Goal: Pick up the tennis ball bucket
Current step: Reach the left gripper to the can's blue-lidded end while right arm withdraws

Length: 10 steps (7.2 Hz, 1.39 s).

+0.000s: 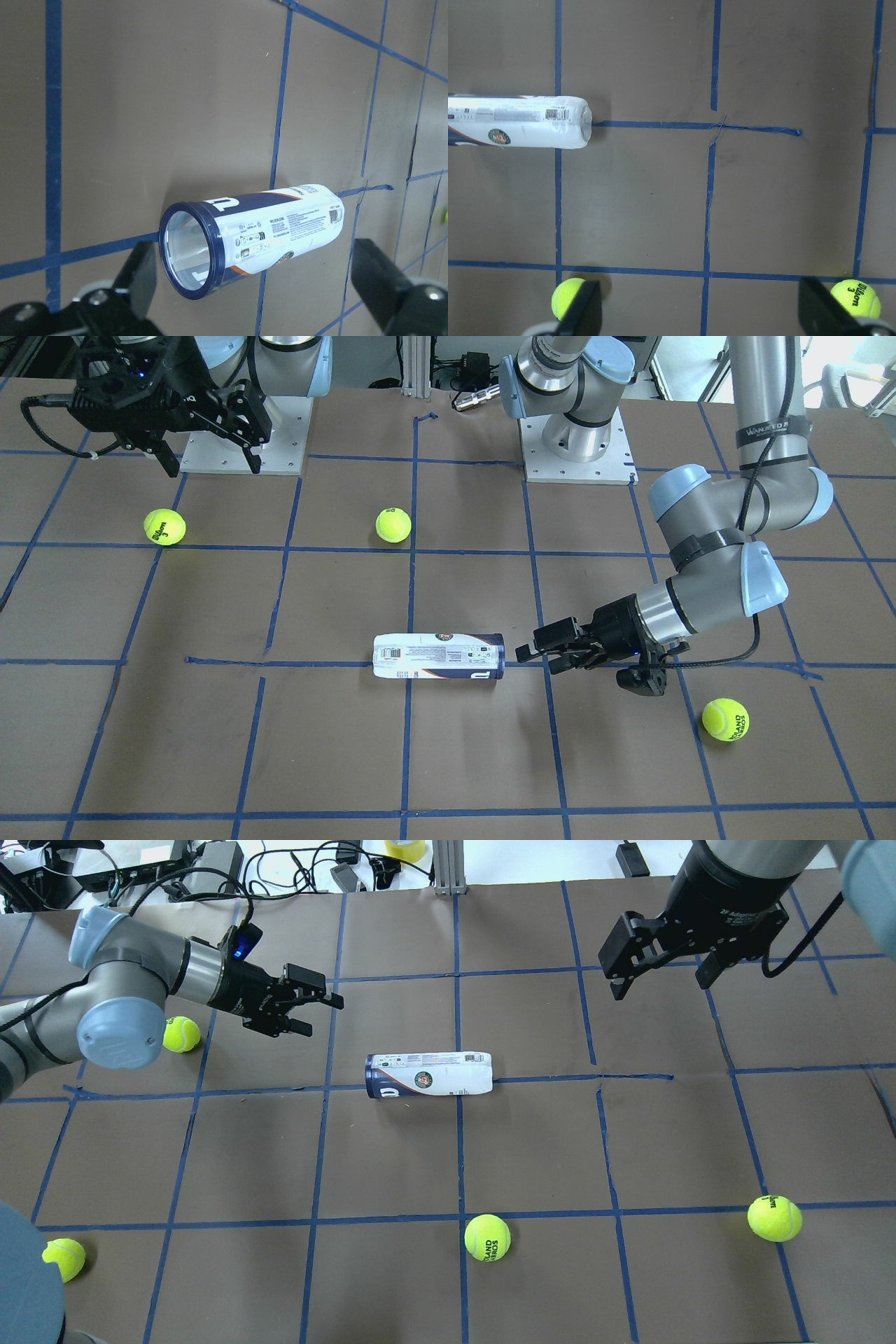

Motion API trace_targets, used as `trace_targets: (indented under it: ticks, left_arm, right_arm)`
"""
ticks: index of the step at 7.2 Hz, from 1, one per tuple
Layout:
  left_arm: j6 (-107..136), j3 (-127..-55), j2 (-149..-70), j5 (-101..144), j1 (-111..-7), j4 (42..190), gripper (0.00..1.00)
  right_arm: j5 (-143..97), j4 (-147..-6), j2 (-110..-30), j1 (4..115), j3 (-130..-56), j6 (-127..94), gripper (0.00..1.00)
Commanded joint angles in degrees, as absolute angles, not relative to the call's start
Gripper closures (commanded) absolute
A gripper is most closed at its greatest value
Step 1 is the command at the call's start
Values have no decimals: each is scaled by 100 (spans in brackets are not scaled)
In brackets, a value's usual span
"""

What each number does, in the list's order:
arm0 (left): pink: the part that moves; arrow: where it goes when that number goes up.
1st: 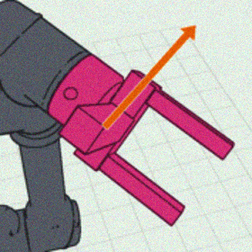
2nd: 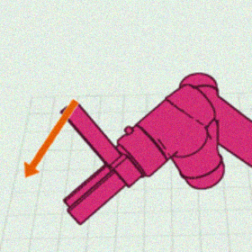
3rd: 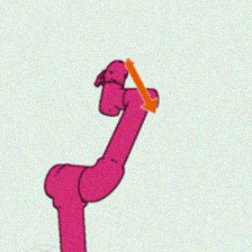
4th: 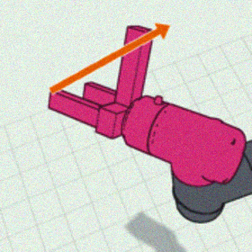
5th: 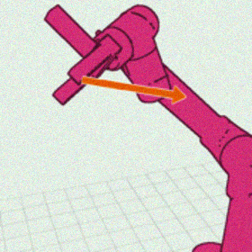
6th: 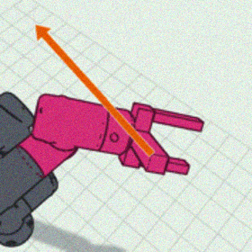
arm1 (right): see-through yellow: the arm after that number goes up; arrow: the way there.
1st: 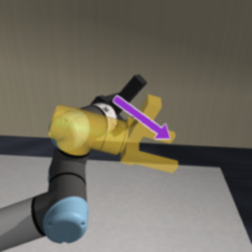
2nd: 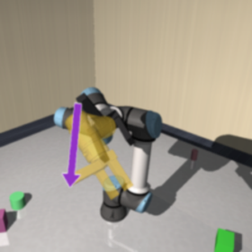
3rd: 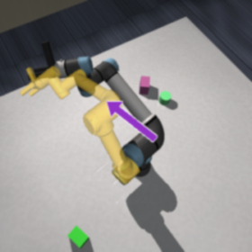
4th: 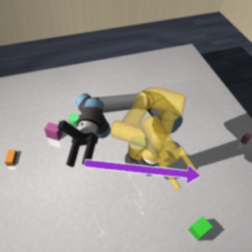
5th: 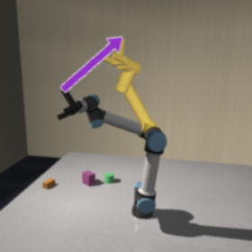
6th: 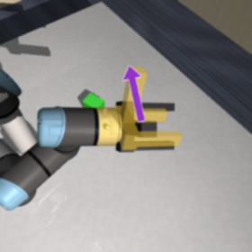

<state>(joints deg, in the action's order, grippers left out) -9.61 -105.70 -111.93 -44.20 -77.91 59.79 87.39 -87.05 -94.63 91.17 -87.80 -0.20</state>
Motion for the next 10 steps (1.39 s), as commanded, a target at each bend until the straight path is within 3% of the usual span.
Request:
trace_targets:
  ticks: [1,8,9,10]
  left_arm:
    - [-958,-10818,-11434,-4333,-8024,5687,0]
    - [-949,-11259,-11584,-3867,-8121,5713,0]
    - [-914,-11250,-11584,-3867,-8121,5713,30]
    - [-844,-11224,-11584,-3885,-8121,5722,99]
  right_arm:
    - [8963,-9217,-9448,9114,-8824,-228,0]
    - [8974,-9387,-9422,9070,-8991,-167,0]
    - [8974,-9387,-9422,9070,-8991,-167,0]
    - [8974,-9387,-9422,9070,-8991,-158,0]
